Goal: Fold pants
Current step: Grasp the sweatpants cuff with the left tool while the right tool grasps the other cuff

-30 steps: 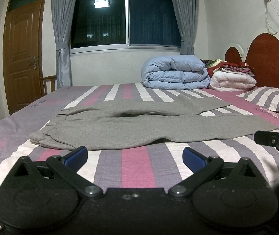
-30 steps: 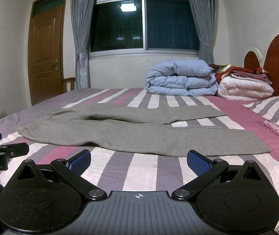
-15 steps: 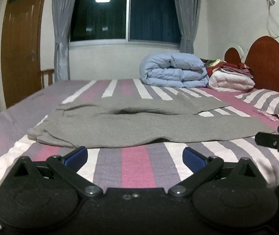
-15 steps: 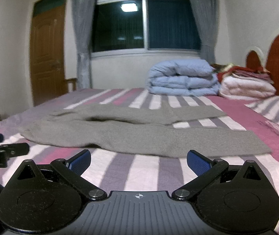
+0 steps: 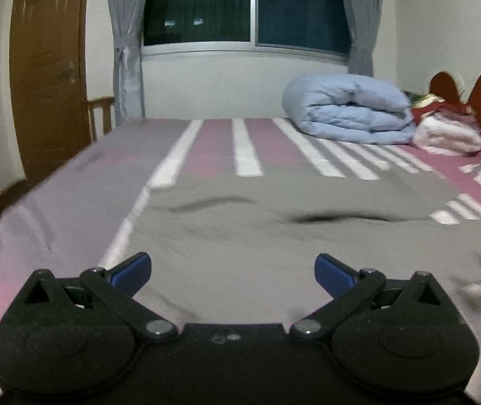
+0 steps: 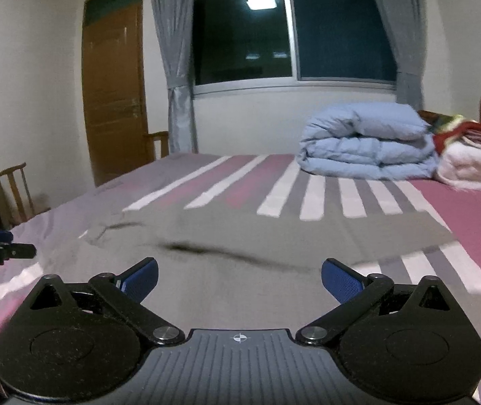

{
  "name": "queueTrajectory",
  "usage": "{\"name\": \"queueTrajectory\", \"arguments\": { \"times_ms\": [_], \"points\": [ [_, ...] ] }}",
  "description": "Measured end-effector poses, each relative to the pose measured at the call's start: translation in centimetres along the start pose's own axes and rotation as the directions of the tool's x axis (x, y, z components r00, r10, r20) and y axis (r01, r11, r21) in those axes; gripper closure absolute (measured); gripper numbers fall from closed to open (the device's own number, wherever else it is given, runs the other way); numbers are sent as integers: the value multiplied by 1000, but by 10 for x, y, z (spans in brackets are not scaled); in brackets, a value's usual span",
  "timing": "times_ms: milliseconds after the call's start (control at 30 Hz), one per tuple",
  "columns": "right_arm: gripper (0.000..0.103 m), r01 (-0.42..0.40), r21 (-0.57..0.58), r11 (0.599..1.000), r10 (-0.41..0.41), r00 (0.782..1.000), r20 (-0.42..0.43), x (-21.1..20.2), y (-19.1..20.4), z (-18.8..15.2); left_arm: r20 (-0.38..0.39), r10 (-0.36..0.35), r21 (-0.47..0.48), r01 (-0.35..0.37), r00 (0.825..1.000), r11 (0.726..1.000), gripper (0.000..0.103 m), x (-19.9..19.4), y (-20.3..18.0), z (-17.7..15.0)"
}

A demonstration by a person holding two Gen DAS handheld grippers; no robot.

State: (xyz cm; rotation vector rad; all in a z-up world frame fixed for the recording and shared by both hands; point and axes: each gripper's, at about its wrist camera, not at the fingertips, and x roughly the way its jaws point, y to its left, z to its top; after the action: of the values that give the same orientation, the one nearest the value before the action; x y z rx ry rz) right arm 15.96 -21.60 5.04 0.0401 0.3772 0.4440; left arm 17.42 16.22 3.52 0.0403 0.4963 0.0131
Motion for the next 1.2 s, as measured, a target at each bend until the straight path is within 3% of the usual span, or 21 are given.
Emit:
{"name": "queueTrajectory", "arguments": {
  "times_ms": [33,67,100,133,167,233,267,300,367,500,667,767,833,900,967,1033,1200],
  "points": [
    [5,-14,-8,1000,14,1000,-4,18,-5,11,-8,18,17,-18,1000,1000,6,14,11,9],
    [20,-27,-12,1000,27,1000,-9,32,-9,18,-21,34,25,-33,999,999,7,30,23,18],
    [26,-41,-16,999,40,999,-25,50,-12,26,-41,44,25,-43,998,999,18,47,36,27],
    [33,-49,-19,999,48,998,-45,73,-16,34,-55,57,24,-56,997,998,37,61,46,35],
    [33,-54,-23,998,53,997,-55,91,-18,38,-77,66,20,-65,995,998,41,81,60,43],
    [33,-73,-45,996,69,994,-80,132,-22,45,-106,60,13,-59,993,998,40,113,77,53],
    [33,-74,-65,995,68,994,-91,150,-22,47,-117,66,22,-64,991,998,37,132,85,57],
    [33,-76,-83,994,67,992,-104,169,-23,47,-129,59,29,-55,990,998,25,149,90,60],
    [33,-90,-109,990,74,988,-136,208,-25,47,-156,21,37,-16,988,999,25,186,104,65],
    [33,-102,-143,985,78,983,-164,277,-32,46,-231,-19,38,29,973,999,50,248,123,70],
    [33,-136,-162,977,105,977,-187,338,-43,41,-285,-21,72,43,958,997,48,313,132,73],
    [33,-153,-194,969,111,971,-212,368,-51,40,-287,-37,60,56,957,997,44,331,138,72],
    [33,-161,-211,964,113,969,-221,380,-57,39,-304,-75,22,85,950,996,33,340,146,73],
    [33,-186,-220,958,132,963,-236,391,-63,40,-322,-128,-33,124,938,992,31,346,158,72],
    [33,-219,-230,948,157,953,-259,398,-64,41,-328,-167,-68,153,930,986,36,349,165,73],
    [33,-256,-241,936,180,938,-297,405,-65,41,-322,-215,-83,199,922,977,62,350,164,75],
    [33,-277,-298,914,158,916,-368,428,-67,40,-305,-217,-55,211,927,976,67,350,159,76]
  ]
}}
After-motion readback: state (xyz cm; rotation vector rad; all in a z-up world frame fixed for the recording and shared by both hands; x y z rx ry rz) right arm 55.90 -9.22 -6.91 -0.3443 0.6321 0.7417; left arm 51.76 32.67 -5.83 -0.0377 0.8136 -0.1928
